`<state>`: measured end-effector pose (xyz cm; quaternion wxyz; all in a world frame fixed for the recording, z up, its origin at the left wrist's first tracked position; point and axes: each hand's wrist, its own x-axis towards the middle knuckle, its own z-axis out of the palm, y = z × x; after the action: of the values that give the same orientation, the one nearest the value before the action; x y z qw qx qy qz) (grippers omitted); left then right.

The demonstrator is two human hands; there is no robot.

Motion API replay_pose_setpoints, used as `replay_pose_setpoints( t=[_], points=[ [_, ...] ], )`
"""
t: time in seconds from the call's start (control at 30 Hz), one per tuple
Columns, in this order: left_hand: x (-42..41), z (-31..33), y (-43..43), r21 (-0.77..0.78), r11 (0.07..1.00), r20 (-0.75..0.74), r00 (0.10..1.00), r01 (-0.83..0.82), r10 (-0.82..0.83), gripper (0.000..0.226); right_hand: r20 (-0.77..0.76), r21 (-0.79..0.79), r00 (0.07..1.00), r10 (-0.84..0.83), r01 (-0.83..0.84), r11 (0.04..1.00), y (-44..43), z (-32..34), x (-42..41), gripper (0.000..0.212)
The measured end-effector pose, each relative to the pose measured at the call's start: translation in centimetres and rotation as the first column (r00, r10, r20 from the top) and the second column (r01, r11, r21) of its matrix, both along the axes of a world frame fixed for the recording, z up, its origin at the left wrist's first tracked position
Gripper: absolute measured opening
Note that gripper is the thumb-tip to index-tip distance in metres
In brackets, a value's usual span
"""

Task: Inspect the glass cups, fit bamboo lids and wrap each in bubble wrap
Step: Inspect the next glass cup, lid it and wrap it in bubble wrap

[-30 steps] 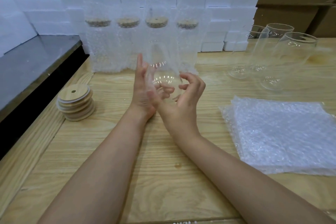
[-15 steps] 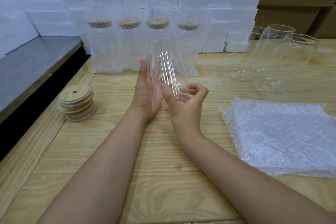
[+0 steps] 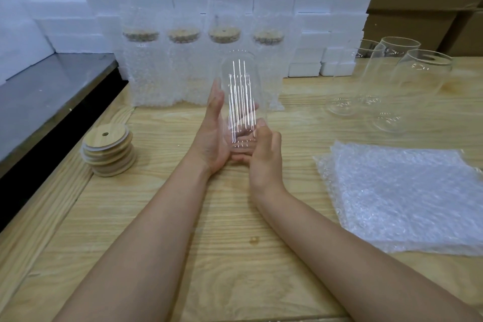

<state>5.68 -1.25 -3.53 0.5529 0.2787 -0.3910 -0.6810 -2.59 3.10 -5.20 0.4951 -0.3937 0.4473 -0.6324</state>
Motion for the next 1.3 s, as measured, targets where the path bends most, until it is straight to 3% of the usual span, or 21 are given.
replay_pose_setpoints(
  t=[0.1, 0.17, 0.23, 0.3, 0.47, 0.53, 0.7, 0.73, 0.83, 0.87, 1.0, 1.13, 1.17, 1.3],
  points=[
    [0.2, 0.2, 0.0, 0.027, 0.999, -0.058, 0.998, -0.033, 0.034, 0.141, -0.078, -0.040, 0.997, -0.011, 0.008, 0.999, 0.2, 0.0, 0.1, 0.042],
    [0.2, 0.0, -0.2, 0.024, 0.997, -0.065, 0.995, -0.077, 0.078, 0.131, -0.110, -0.060, 0.993, -0.040, 0.033, 0.998, 0.5, 0.2, 0.1, 0.051],
    [0.2, -0.3, -0.2, -0.009, 0.991, -0.018, 0.991, -0.135, 0.135, 0.096, -0.154, -0.097, 0.983, -0.100, 0.085, 0.992, 0.8, 0.5, 0.0, 0.073],
    [0.2, -0.6, -0.1, -0.070, 0.986, 0.034, 0.988, -0.150, 0.153, 0.068, -0.196, -0.141, 0.970, -0.146, 0.119, 0.983, 1.1, 0.8, 0.0, 0.080],
    [0.2, -0.5, 0.2, -0.109, 0.981, 0.130, 0.976, -0.163, 0.177, 0.065, -0.323, -0.210, 0.926, -0.197, 0.133, 0.969, 1.1, 0.4, 0.3, 0.077],
    [0.2, -0.7, 0.1, -0.122, 0.979, 0.139, 0.974, -0.164, 0.180, 0.077, -0.307, -0.204, 0.932, -0.194, 0.134, 0.970, 0.9, 0.4, 0.1, 0.071],
    [0.1, -0.6, -0.1, -0.094, 0.987, 0.091, 0.986, -0.133, 0.142, 0.132, -0.155, -0.192, 0.974, -0.167, 0.136, 0.972, 0.5, 0.4, -0.3, 0.058],
    [0.1, -0.5, 0.0, -0.084, 0.990, 0.089, 0.989, -0.111, 0.119, 0.124, -0.106, -0.197, 0.981, -0.161, 0.138, 0.971, 0.5, 0.5, -0.4, 0.053],
    [0.0, -0.2, 0.2, -0.143, 0.990, 0.145, 0.989, 0.014, 0.007, 0.060, 0.024, -0.182, 0.994, -0.105, 0.108, 0.977, 0.5, 0.5, -0.5, 0.037],
    [0.0, -0.3, 0.3, -0.139, 0.989, 0.151, 0.988, 0.045, -0.024, 0.053, 0.069, -0.165, 0.995, -0.075, 0.085, 0.983, 0.4, 0.6, -0.4, 0.033],
    [-0.2, -0.4, 0.4, -0.131, 0.988, 0.085, 0.994, 0.084, -0.073, 0.059, 0.225, -0.073, 0.974, 0.002, 0.015, 0.997, 0.1, 0.5, -0.3, 0.019],
    [-0.2, -0.2, 0.3, -0.112, 0.991, 0.028, 0.997, 0.077, -0.074, 0.101, 0.260, -0.035, 0.965, -0.008, 0.018, 0.999, -0.1, 0.4, -0.4, 0.018],
    [-0.2, -0.2, 0.2, -0.116, 0.991, 0.037, 0.997, 0.073, -0.069, 0.101, 0.254, -0.039, 0.967, -0.004, 0.015, 0.999, -0.1, 0.4, -0.4, 0.017],
    [0.1, -0.2, 0.5, -0.133, 0.989, 0.100, 0.993, 0.068, -0.055, 0.063, 0.170, -0.036, 0.985, -0.009, 0.016, 0.999, 0.2, 0.4, 0.0, 0.015]
  ],
)
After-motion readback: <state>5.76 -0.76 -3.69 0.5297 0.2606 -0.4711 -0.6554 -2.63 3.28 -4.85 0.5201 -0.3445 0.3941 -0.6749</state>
